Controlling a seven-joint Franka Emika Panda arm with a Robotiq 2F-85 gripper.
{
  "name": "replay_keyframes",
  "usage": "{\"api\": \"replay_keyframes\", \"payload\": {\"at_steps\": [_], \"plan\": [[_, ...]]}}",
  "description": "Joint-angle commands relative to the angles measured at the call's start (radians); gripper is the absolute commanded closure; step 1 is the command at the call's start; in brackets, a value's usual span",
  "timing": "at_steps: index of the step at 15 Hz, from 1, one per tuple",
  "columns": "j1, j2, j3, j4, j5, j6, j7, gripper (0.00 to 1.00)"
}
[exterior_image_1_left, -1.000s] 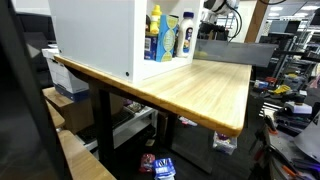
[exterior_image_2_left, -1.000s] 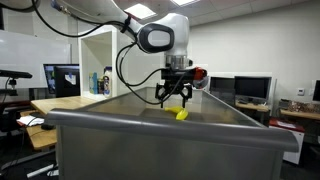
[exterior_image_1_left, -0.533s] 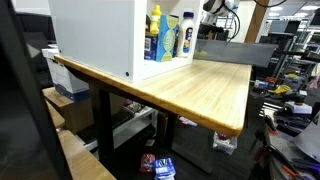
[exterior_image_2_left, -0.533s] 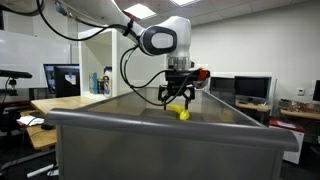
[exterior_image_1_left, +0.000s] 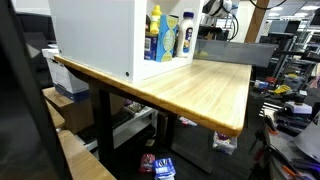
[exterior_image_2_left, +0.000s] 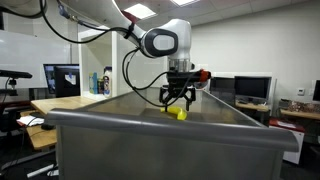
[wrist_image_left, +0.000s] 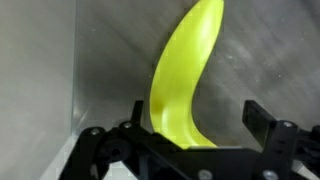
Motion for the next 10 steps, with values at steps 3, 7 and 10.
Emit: {"api": "replay_keyframes", "payload": {"at_steps": [3, 7, 10], "plan": [[-0.014, 0.034, 0.019, 0.034, -0.041, -0.003, 0.01, 0.0], [-0.014, 0.043, 0.021, 0.051, -0.035, -0.021, 0.04, 0.36], [-0.011, 0.045, 0.018, 0.061, -0.038, -0.04, 0.081, 0.52]]}}
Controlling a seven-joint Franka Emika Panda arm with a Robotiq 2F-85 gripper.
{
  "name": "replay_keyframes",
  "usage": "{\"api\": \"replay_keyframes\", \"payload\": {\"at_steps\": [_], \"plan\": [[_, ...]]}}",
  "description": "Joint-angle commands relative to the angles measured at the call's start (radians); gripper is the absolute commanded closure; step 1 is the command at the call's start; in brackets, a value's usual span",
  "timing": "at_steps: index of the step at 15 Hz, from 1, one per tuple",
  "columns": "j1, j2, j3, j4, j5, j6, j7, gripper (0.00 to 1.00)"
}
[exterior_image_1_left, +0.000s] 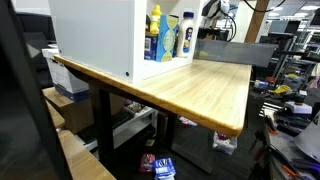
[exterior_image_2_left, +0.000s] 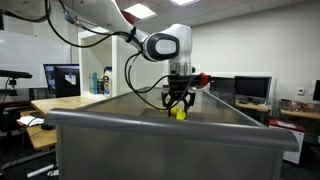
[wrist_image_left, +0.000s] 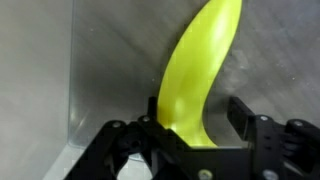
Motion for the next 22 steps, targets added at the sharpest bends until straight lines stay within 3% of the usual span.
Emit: {"api": "replay_keyframes", "payload": {"at_steps": [1, 6, 10, 17, 22], "plan": [[-0.008, 0.006, 0.011, 0.03, -0.028, -0.034, 0.074, 0.56], [-0.009, -0.003, 0.011, 0.034, -0.031, -0.046, 0.143, 0.85], [0.006, -0.01, -0.006, 0.049, -0.056, -0.08, 0.273, 0.85], [-0.013, -0.038, -0.002, 0.152, -0.026, -0.376, 0.546, 0.85], [-0.024, -0.071, -0.001, 0.177, -0.008, -0.43, 0.676, 0.85]]}}
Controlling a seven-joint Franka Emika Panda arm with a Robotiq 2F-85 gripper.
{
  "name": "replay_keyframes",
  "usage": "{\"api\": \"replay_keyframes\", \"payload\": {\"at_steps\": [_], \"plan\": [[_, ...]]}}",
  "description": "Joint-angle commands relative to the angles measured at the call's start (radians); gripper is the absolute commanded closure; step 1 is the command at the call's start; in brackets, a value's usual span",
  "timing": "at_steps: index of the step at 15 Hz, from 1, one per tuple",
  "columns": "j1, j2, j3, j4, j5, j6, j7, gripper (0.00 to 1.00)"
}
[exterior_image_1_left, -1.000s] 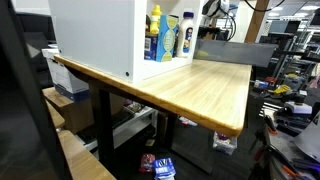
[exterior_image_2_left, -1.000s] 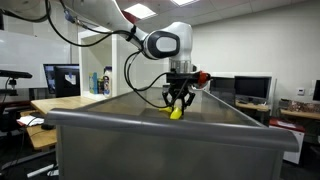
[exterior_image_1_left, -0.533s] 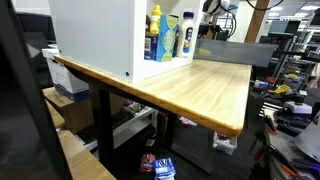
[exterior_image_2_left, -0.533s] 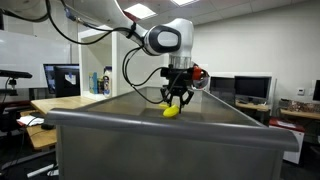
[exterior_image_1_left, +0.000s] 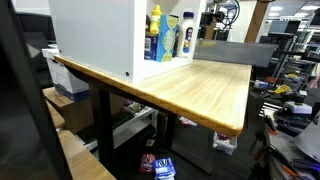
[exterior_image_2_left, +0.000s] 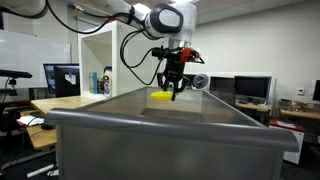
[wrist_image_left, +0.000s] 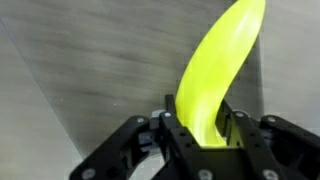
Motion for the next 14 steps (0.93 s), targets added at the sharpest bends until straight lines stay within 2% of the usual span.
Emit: {"api": "replay_keyframes", "payload": {"at_steps": [1, 14], "plan": [[-0.017, -0.049, 0.007, -0.005, 0.02, -0.041, 0.103, 0.85], [-0.005, -0.218, -0.017, -0.11, 0.031, -0.017, 0.298, 0.85]]}}
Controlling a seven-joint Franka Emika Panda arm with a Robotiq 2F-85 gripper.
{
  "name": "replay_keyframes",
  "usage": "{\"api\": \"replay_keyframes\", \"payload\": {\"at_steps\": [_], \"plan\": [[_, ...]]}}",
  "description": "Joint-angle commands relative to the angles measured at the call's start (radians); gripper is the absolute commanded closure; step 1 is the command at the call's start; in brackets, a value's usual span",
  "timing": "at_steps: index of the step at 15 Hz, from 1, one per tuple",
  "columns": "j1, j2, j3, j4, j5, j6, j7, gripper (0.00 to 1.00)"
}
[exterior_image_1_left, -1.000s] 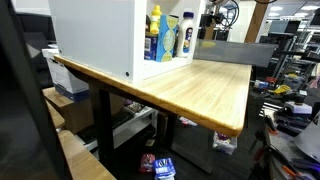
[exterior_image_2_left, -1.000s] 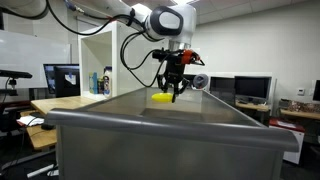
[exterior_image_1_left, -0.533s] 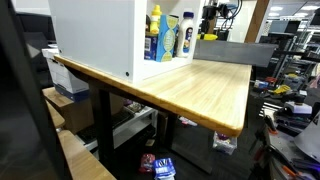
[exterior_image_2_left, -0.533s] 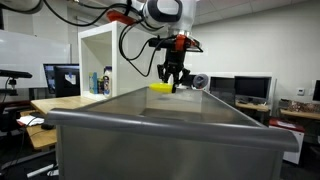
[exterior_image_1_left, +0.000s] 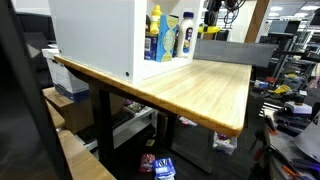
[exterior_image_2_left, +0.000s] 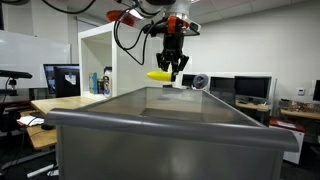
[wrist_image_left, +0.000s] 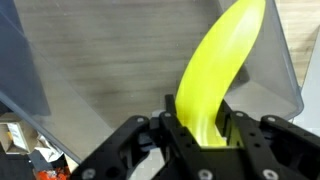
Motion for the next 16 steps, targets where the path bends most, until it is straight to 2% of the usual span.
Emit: {"api": "replay_keyframes", "payload": {"at_steps": [1, 9, 16], "plan": [[0.007, -0.095, -0.002, -0.102, 0.025, 0.004, 0.062, 0.85], [0.05, -0.269, -0.012, -0.32, 0.012, 0.071, 0.114, 0.85], [0.101, -0.405, -0.024, -0.498, -0.025, 0.128, 0.107, 0.85]]}}
